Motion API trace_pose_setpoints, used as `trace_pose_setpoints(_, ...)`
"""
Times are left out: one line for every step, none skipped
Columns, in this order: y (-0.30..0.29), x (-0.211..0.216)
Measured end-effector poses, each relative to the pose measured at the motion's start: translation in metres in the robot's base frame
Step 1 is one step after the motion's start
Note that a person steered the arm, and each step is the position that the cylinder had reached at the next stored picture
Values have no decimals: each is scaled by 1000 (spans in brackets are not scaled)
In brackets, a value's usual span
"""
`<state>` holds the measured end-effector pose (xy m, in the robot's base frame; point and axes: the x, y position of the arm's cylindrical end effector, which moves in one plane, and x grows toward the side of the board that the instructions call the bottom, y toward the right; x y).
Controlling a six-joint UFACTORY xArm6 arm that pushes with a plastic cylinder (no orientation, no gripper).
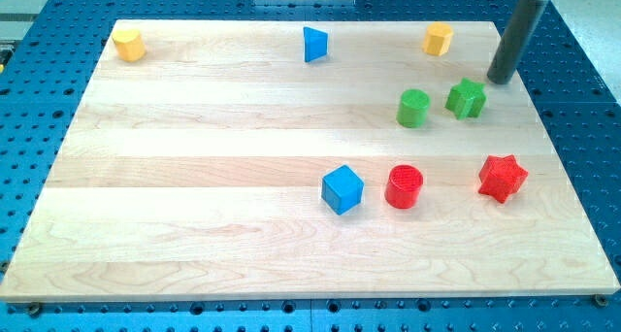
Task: Move the blue cube diagonally to the bottom right side of the yellow heart
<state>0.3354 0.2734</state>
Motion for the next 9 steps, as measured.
trace_pose_setpoints(-44,88)
trace_pose_setpoints(-124,95)
trace_pose_setpoints(-222,157)
trace_pose_setpoints(-220,186)
trace_pose_setpoints(-235,232)
trace_pose_setpoints(-296,238)
trace_pose_setpoints(-383,216)
trace_pose_setpoints(-439,160)
trace_pose_setpoints(-420,146)
